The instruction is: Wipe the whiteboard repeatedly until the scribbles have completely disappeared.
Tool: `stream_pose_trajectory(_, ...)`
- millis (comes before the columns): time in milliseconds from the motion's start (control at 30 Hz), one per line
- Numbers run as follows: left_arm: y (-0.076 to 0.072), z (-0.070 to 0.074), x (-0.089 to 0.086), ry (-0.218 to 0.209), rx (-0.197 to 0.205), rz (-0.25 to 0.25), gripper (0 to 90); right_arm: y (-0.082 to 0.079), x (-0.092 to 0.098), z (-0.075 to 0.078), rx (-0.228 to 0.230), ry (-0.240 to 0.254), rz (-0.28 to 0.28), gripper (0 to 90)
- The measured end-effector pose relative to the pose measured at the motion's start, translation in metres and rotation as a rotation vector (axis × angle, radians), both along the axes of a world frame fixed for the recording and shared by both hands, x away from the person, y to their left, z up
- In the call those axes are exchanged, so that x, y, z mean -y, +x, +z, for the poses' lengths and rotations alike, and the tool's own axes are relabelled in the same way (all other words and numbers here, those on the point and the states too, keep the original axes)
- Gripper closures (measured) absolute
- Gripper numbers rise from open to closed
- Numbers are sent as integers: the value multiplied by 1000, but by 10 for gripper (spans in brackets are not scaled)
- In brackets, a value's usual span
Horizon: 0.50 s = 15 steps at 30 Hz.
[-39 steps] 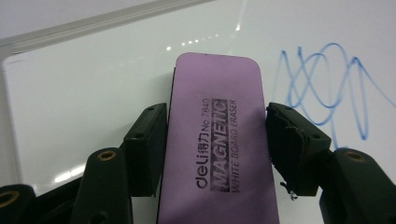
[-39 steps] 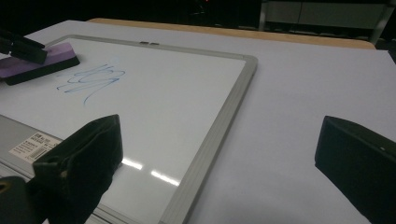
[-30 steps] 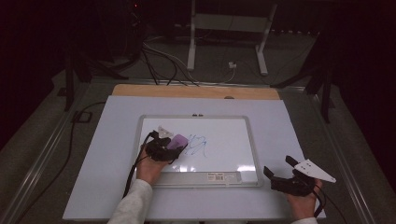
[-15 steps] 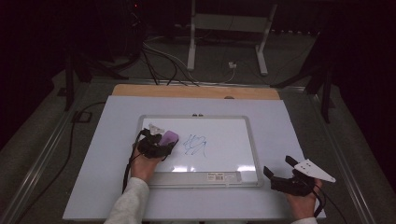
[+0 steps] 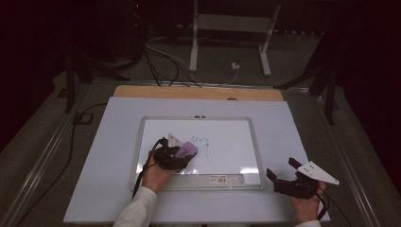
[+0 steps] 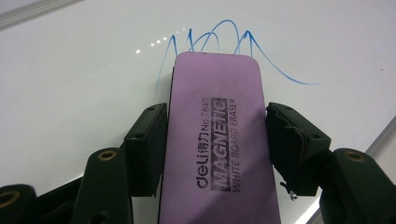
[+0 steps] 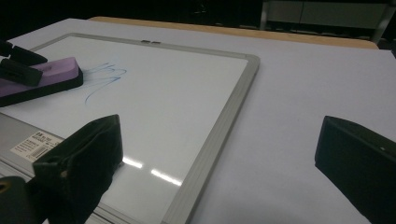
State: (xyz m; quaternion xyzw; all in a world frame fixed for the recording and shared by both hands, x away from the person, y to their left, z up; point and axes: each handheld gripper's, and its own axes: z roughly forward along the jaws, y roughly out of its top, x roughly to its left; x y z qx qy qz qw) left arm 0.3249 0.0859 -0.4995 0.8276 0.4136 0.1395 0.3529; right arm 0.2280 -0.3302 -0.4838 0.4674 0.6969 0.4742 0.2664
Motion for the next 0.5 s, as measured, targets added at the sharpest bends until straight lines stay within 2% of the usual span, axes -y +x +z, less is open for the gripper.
stream_pose_trajectory(67, 4, 0, -6, 17, 9, 31, 420, 0, 1, 0, 0, 1, -3, 12)
stream_pose_trajectory(167, 11, -1, -18, 3, 3, 93, 421, 0, 2, 0, 2, 2, -5, 12)
stream_pose_trajectory(267, 11, -1, -18, 13, 11, 103, 421, 0, 1, 0, -1, 3, -3, 11)
stream_pose_trajectory(400, 6, -1, -5, 10, 15, 59, 421, 0, -1, 0, -3, -1, -1, 11)
stream_pose_trajectory(500, 0, 0, 12, 10, 11, -2, 421, 0, -2, 0, 0, -5, 3, 11)
